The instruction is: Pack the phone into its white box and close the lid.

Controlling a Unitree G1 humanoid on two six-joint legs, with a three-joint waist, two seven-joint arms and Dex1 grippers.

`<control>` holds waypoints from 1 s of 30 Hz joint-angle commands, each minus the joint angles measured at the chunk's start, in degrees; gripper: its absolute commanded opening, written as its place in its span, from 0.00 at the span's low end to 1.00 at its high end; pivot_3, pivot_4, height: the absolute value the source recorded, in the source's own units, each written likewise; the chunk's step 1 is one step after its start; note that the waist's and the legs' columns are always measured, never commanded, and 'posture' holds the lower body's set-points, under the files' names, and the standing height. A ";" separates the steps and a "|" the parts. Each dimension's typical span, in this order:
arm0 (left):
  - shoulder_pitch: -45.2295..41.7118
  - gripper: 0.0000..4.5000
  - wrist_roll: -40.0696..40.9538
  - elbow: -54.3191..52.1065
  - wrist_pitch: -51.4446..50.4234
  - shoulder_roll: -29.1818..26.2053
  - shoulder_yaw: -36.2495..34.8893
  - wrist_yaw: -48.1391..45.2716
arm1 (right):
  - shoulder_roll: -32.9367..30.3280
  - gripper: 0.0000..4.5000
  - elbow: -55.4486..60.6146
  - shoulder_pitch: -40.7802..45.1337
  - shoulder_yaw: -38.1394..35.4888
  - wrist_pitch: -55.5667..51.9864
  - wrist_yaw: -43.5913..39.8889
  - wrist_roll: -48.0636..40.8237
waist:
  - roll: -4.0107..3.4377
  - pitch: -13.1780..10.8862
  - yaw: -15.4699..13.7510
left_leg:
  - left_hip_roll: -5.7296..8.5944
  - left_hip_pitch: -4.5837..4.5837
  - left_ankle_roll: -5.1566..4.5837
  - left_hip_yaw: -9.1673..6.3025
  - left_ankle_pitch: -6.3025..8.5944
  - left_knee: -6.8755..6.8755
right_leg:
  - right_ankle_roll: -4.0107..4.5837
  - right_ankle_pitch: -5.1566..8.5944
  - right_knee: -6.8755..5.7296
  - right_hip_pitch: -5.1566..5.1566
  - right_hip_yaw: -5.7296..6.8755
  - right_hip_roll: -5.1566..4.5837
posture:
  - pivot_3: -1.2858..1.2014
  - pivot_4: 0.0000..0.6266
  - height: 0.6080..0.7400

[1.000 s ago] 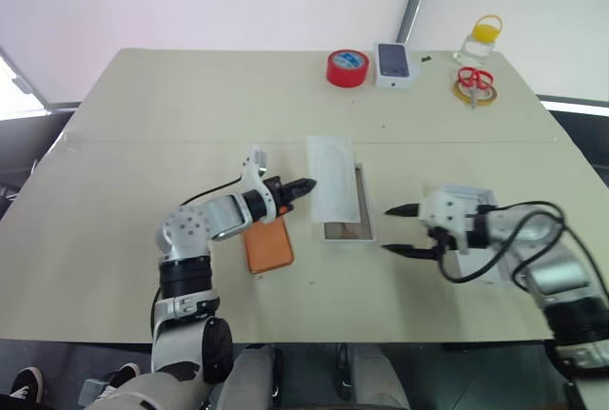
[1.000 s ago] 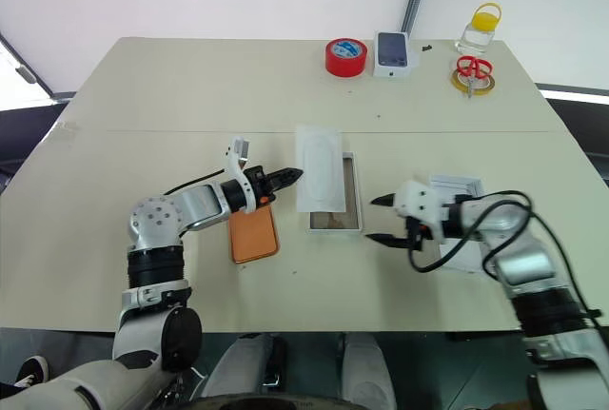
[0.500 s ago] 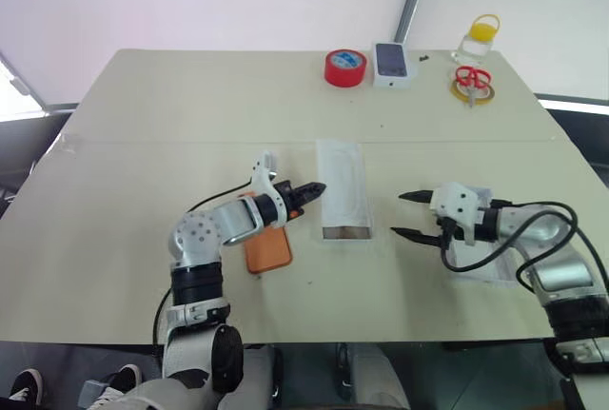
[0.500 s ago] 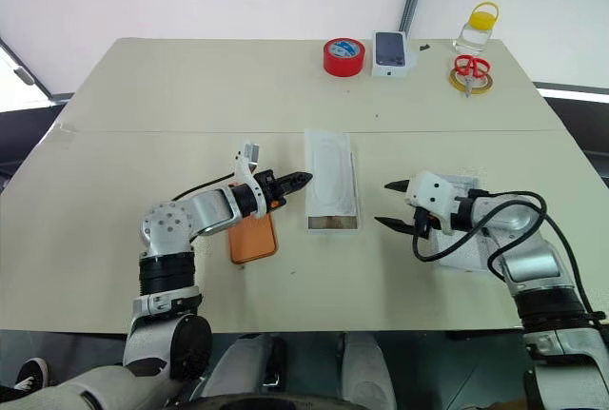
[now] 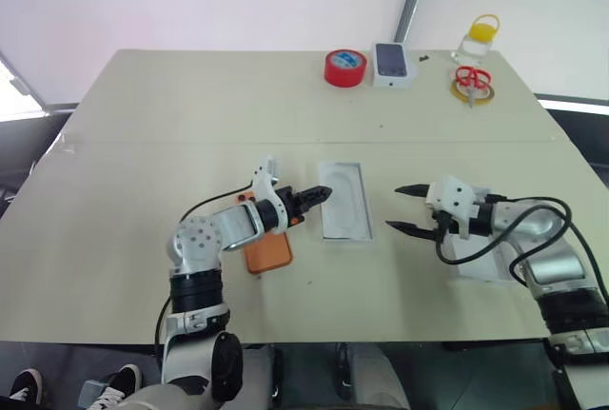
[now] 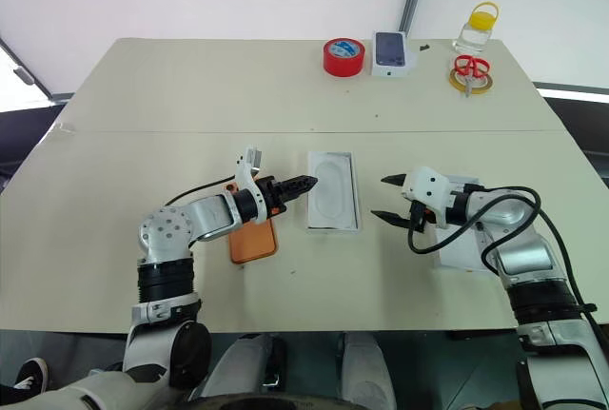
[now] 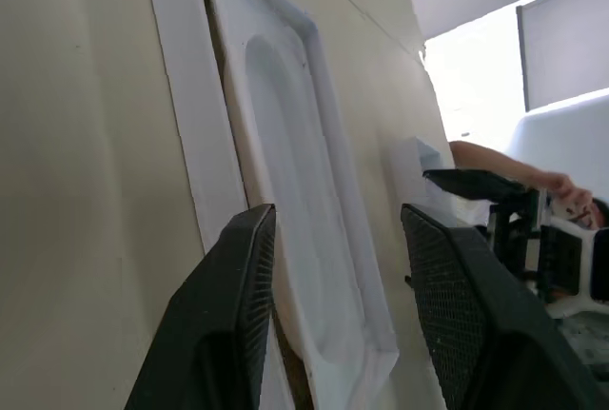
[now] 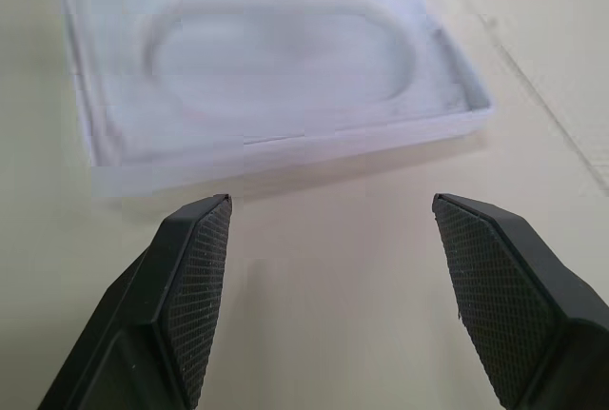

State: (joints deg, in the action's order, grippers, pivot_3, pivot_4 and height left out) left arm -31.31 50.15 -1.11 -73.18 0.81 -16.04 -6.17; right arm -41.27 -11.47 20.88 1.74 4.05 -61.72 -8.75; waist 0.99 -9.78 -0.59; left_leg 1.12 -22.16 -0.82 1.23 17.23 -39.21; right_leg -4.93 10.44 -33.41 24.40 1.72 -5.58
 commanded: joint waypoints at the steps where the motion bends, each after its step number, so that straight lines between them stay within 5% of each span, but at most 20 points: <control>1: -0.42 0.52 -0.14 -3.35 1.18 -1.92 2.38 -2.56 | 1.94 0.79 2.91 2.51 -1.64 -1.34 2.01 -2.61 | 0.00 0.00 -0.02 | -0.01 0.00 0.01 -0.01 0.00 0.00 | 0.00 0.00 -0.01 0.00 0.00 0.00 | 0.52 0.24 1.00; 5: 1.00 0.52 -3.06 -6.75 5.65 -6.59 6.55 -6.80 | 6.43 0.79 5.18 4.89 -1.05 -5.94 4.41 -5.13 | -0.01 0.01 -0.04 | -0.03 -0.01 0.02 -0.01 -0.01 0.00 | 0.01 0.00 -0.01 0.01 -0.01 -0.01 | 0.52 0.24 1.00; 8: 3.99 0.53 -13.44 -8.76 18.09 -14.86 14.32 -12.87 | 9.25 0.49 5.11 6.05 1.49 -6.02 6.46 -2.59 | -0.05 0.02 0.06 | -0.02 0.00 0.05 -0.02 -0.03 0.04 | 0.02 0.00 -0.02 0.02 -0.01 -0.01 | 0.52 0.24 1.00; 12: 7.66 0.53 -19.94 -8.40 29.37 -21.60 16.32 -18.24 | 12.16 0.04 5.36 6.68 5.47 -5.04 9.00 1.52 | -0.08 0.02 0.11 | -0.04 -0.02 0.10 0.01 -0.05 0.08 | 0.06 0.01 -0.03 0.12 -0.02 -0.01 | 0.52 0.24 1.00; 13: 8.53 0.53 -20.50 -8.02 30.04 -22.80 15.37 -18.44 | 12.73 0.01 4.37 6.89 6.87 -3.98 9.83 3.45 | -0.08 0.02 -0.04 | -0.05 -0.05 0.10 0.02 -0.05 0.08 | 0.06 0.01 -0.03 0.14 -0.02 -0.03 | 0.52 0.24 1.00; 21: 15.44 0.53 -15.27 -11.53 27.92 -25.56 5.30 -19.23 | 12.02 0.01 -2.17 8.40 13.62 1.51 10.70 12.66 | -0.09 0.01 0.06 | -0.04 -0.08 0.08 0.00 -0.04 0.07 | 0.05 0.00 -0.04 0.17 -0.01 -0.06 | 0.52 0.24 1.00; 30: 19.30 0.53 -14.58 -14.20 26.81 -25.37 2.67 -17.43 | 8.35 0.01 -8.33 9.39 14.21 2.71 5.30 13.33 | -0.07 0.01 -0.12 | -0.03 -0.06 0.07 -0.01 -0.04 0.06 | 0.05 0.00 -0.04 0.10 0.01 -0.06 | 0.52 0.24 1.00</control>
State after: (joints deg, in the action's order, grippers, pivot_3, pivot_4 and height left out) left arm -11.80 34.78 -13.07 -46.44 -24.34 -12.06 -23.90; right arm -31.68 -18.75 30.57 15.63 7.65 -55.01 3.82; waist 0.91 -9.77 -0.71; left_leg 1.09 -22.22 -0.74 1.22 17.19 -39.15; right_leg -4.89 10.44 -33.45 24.49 1.72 -5.64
